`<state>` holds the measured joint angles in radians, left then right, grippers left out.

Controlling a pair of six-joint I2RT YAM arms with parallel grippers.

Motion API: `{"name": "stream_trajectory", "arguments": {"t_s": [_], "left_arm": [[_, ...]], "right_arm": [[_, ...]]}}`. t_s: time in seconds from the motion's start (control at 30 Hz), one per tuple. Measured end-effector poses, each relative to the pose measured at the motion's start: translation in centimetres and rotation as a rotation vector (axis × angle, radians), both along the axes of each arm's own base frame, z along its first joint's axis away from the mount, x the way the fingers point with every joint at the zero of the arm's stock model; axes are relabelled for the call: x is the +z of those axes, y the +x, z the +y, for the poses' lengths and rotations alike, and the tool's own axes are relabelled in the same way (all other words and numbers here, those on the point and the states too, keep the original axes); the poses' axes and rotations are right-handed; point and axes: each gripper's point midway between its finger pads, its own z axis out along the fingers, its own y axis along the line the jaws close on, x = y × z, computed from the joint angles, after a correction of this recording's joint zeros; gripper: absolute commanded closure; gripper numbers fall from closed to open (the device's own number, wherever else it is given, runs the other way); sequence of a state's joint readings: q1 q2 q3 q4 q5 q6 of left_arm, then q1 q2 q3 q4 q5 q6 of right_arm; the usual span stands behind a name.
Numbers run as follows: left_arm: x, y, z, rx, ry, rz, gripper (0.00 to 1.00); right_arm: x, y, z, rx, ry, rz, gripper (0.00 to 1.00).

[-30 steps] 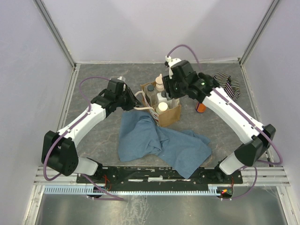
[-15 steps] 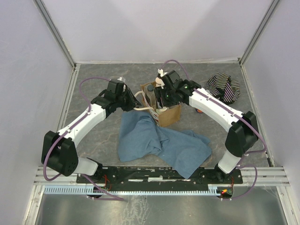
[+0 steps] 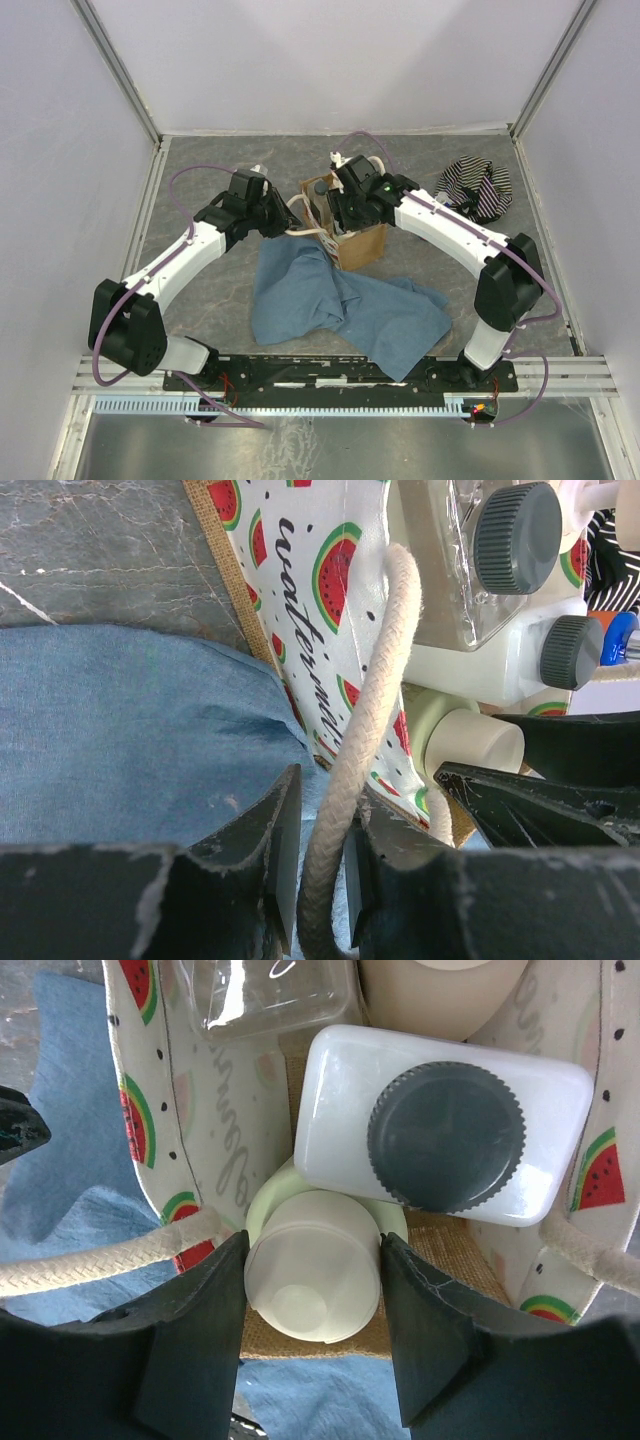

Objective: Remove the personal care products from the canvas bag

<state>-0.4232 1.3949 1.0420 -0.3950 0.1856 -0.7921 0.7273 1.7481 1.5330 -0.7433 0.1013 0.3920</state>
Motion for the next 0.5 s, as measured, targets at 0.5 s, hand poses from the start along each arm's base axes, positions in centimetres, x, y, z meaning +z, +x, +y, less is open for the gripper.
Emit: {"name": "stream_trajectory", "arguments": {"t_s": [0.5], "left_arm": [[0.0,0.0,0.0,0.000,0.000,0.000,0.71]], "right_arm": [[8.2,0.4,-1.9,-0.021,-0.066,-0.135,0.51]]}}
